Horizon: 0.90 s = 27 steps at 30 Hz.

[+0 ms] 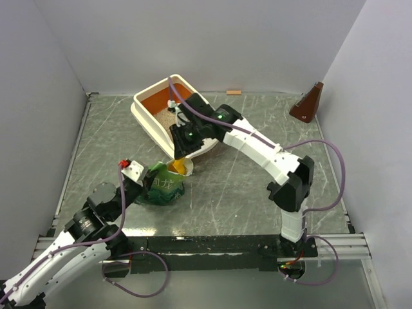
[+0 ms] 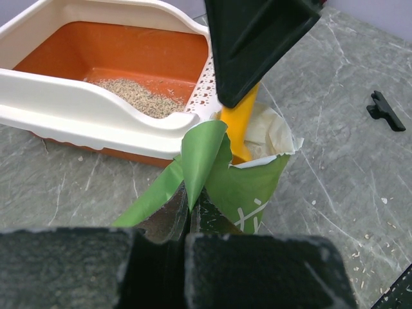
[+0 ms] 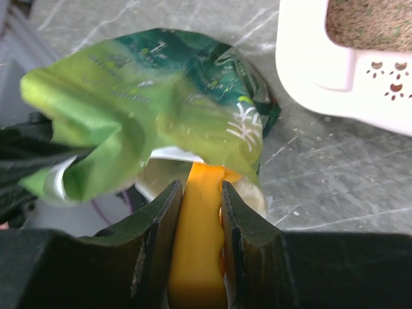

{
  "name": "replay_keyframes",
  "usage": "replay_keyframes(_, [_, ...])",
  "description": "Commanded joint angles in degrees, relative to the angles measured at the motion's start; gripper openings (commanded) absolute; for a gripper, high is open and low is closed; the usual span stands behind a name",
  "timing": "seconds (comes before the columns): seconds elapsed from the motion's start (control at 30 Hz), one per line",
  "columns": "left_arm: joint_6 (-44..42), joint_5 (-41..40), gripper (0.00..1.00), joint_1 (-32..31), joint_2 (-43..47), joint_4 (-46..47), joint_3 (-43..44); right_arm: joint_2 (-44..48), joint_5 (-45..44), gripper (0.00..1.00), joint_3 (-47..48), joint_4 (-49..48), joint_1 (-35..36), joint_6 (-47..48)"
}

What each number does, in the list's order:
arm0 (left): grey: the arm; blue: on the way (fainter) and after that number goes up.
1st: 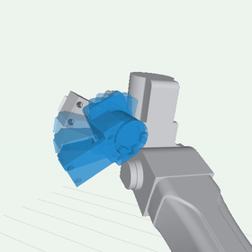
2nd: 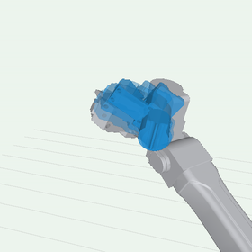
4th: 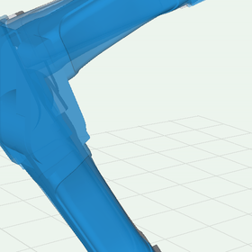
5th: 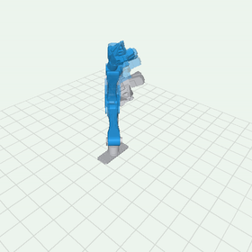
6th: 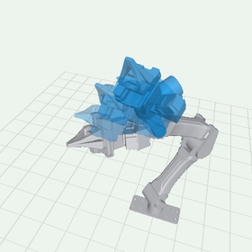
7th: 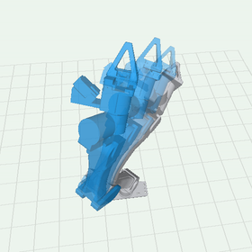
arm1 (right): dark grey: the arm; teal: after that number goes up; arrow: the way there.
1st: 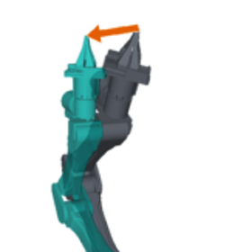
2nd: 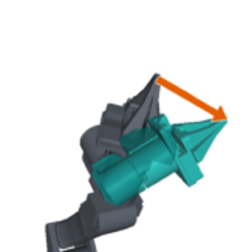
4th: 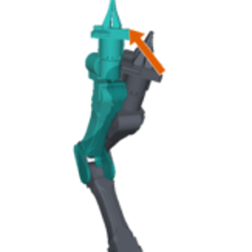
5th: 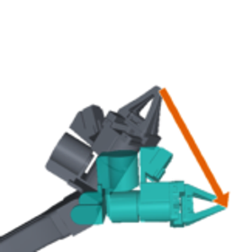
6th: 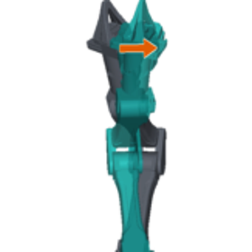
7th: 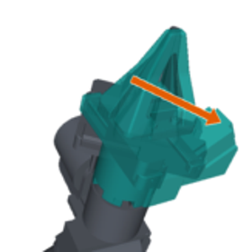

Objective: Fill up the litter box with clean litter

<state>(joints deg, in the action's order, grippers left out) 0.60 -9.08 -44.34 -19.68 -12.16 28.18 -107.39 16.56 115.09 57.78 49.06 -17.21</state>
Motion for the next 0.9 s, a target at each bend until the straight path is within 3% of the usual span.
replay_keyframes(0.0, [1.86,0.74,0.01,-0.31,2.54,3.55,0.82,-3.69,-11.10,0.00,6.90,8.13,2.71,-0.10])
replay_keyframes(0.43, [1.95,-0.06,0.01,-0.49,3.42,3.46,0.56,-0.11,-5.32,0.00,-17.42,-10.21,3.15,-6.42])
replay_keyframes(0.67, [1.68,0.29,0.01,-0.66,2.46,3.46,0.20,8.94,11.10,0.00,-35.88,-28.31,-2.91,-12.22])
replay_keyframes(0.87, [1.25,1.44,0.01,-0.66,2.02,3.99,-0.15,11.15,24.99,0.00,-47.56,-40.35,-7.48,-15.65])
